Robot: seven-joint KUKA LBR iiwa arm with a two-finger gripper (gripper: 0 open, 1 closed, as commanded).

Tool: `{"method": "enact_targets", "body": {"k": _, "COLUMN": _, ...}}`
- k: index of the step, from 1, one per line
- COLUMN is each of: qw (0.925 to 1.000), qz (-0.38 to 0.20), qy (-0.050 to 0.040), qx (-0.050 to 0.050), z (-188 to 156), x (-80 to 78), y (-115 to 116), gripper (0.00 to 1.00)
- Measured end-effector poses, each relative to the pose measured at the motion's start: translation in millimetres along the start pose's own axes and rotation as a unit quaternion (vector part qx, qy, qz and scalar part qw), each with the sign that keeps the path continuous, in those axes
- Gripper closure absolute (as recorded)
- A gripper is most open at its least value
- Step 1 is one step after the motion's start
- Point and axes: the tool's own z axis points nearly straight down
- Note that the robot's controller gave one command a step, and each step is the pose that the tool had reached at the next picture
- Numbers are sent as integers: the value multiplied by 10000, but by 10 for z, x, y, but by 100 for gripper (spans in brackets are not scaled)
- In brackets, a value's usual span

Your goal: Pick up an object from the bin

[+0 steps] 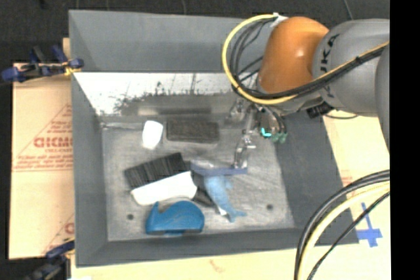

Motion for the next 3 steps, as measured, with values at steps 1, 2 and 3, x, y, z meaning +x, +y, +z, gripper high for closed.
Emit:
{"method": "enact_targets", "body": {"k": 1, "qw": 10000, "qz": 0, "qy": -39, "qx": 2, "z": -49, "x": -18, "y": -1, "gripper": 0}}
{"method": "enact_targets", "body": {"k": 2, "qw": 9996, "qz": 270, "qy": -72, "qx": -3, "z": 222, "x": -134, "y": 92, "gripper": 0}}
{"method": "enact_targets", "body": {"k": 3, "qw": 9916, "qz": 1294, "qy": -26, "qx": -23, "z": 480, "x": -87, "y": -80, "gripper": 0}}
